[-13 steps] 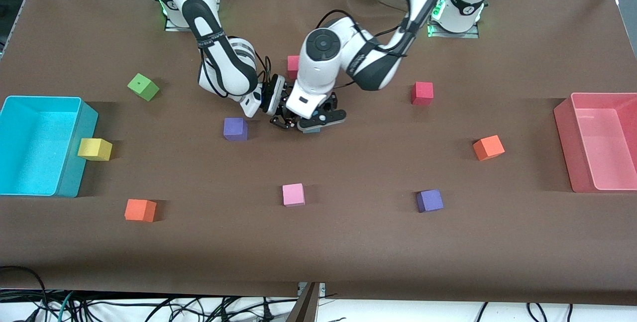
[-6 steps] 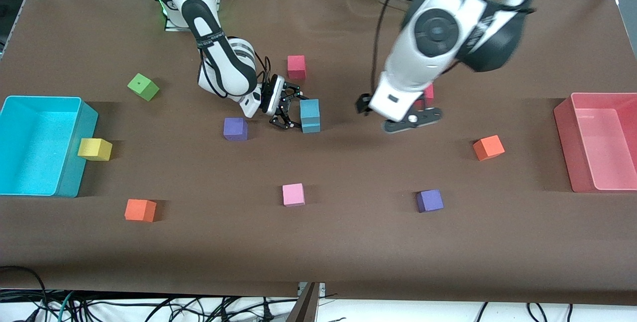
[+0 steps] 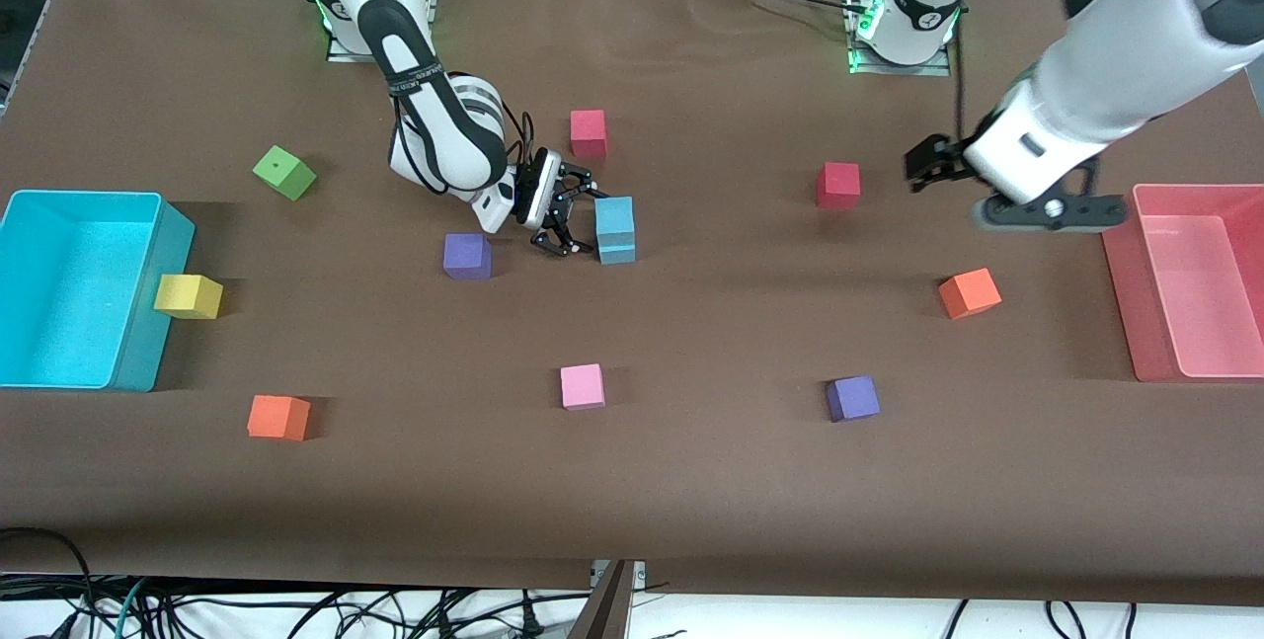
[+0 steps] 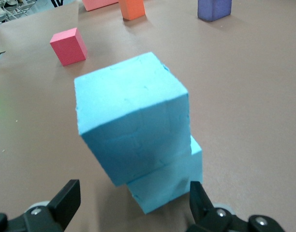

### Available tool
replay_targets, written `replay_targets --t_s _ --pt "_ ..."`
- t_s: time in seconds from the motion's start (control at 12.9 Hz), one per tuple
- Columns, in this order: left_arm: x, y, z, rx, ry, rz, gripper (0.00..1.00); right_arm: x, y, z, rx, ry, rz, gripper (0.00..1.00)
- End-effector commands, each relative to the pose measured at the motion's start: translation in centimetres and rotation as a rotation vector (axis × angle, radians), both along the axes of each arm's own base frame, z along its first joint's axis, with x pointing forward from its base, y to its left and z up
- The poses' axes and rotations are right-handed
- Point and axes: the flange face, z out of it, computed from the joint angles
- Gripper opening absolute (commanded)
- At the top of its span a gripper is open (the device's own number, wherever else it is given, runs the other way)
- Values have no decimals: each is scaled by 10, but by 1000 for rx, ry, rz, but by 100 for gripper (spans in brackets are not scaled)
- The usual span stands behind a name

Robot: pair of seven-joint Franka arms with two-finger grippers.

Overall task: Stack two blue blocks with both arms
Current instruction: 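Open the left gripper and raise it back to its rest pose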

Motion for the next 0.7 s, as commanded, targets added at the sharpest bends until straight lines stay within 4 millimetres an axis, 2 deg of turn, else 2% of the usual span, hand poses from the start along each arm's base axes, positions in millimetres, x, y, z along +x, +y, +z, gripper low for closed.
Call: replay_targets --t_s 0.0,0.16,0.31,0.62 --pt "-18 51 11 6 -19 -87 100 -6 -9 16 6 -21 -2 100" --pt "-20 88 7 -2 -37 -80 100 -13 -17 16 -6 -12 -5 100" --pt "-27 108 -2 -5 -64 -67 100 -15 -24 16 -16 -11 -1 100" --pt "-28 112 -1 -6 -69 -53 100 -29 -37 24 -29 -4 0 100"
